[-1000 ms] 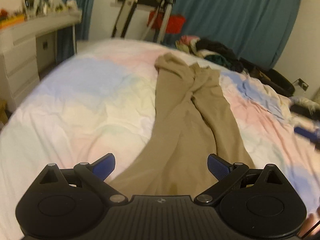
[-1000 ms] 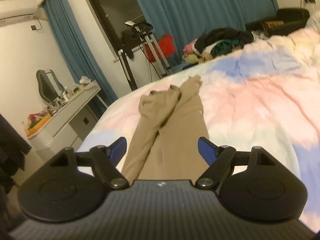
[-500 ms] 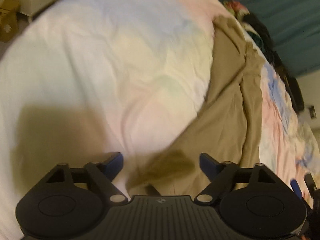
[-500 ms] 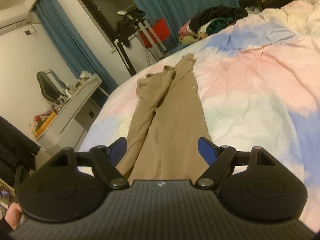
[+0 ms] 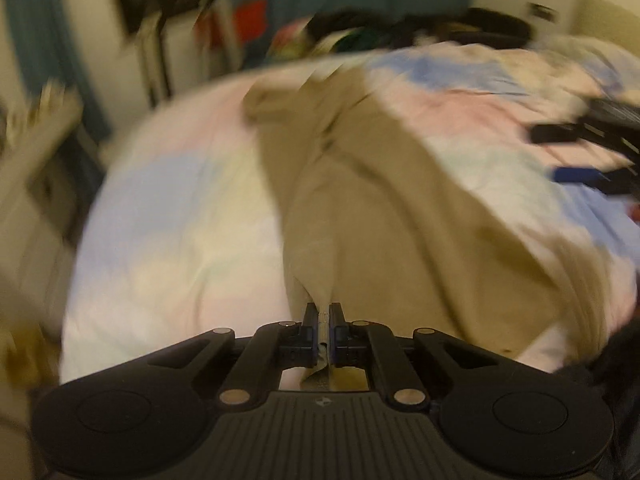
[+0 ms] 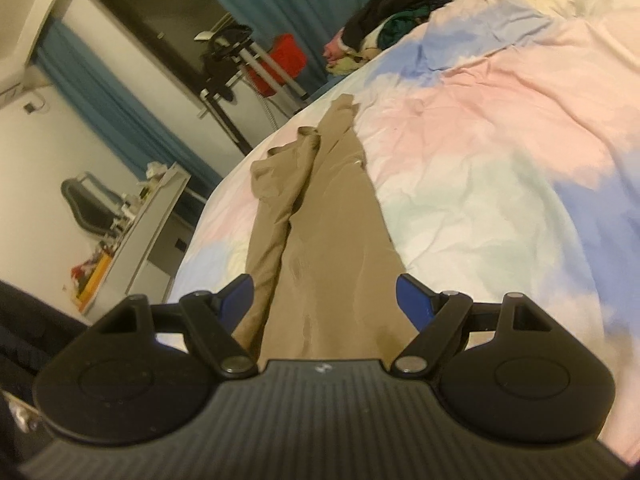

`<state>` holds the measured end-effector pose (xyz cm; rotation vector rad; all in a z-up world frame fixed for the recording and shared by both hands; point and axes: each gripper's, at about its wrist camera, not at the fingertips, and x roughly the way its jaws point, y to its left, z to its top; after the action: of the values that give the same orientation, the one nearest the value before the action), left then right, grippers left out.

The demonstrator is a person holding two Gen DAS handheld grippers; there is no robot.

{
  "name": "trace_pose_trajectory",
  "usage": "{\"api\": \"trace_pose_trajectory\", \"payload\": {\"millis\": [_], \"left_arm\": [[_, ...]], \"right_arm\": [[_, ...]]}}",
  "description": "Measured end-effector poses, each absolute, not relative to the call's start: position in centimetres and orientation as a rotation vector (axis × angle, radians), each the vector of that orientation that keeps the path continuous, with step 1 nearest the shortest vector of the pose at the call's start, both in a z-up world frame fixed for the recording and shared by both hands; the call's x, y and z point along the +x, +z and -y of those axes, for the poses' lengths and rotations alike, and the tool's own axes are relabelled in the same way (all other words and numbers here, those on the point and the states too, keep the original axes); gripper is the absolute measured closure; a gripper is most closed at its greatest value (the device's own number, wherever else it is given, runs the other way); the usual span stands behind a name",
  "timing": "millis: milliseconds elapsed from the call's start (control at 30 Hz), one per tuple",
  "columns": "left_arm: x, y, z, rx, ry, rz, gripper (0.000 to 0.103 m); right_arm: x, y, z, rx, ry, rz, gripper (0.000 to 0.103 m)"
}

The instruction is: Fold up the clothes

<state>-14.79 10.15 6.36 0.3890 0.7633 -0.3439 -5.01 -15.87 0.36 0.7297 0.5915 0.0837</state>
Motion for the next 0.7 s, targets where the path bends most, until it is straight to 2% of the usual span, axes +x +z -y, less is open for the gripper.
{"api": "trace_pose_trajectory", "payload": {"millis": [167, 400, 500, 533, 567, 700], "left_arm": [[-17.1, 4.2, -5.1, 0.516, -0.419, -0.720, 0.098], [-15.2, 0.2, -2.9, 0.420, -0.518, -0.857, 0.097], [-13.1, -0.8, -4.1, 0.274, -0.571, -0.972, 0.074], [-12.6, -0.8, -5.1, 0.209, -0.563, -0.992, 0.059], [-12.1, -0.8, -6.0, 0.141, -0.554, -1.008, 0.049], [-10.1, -0.8, -10.8, -0.145, -0.451, -1.043, 0.031]], "right_arm": [[-4.9, -0.1, 16.6, 0.737, 0.042, -0.612, 0.023], [-4.4, -1.3, 16.9, 0.755, 0.075, -0.671, 0.022], [-4.1, -2.2, 16.8, 0.792, 0.119, -0.716, 0.022], [-4.1, -2.6, 16.9, 0.818, 0.130, -0.730, 0.021], [-4.2, -3.1, 17.2, 0.861, 0.137, -0.742, 0.021], [-4.5, -5.1, 18.3, 1.035, 0.162, -0.788, 0.022]]}}
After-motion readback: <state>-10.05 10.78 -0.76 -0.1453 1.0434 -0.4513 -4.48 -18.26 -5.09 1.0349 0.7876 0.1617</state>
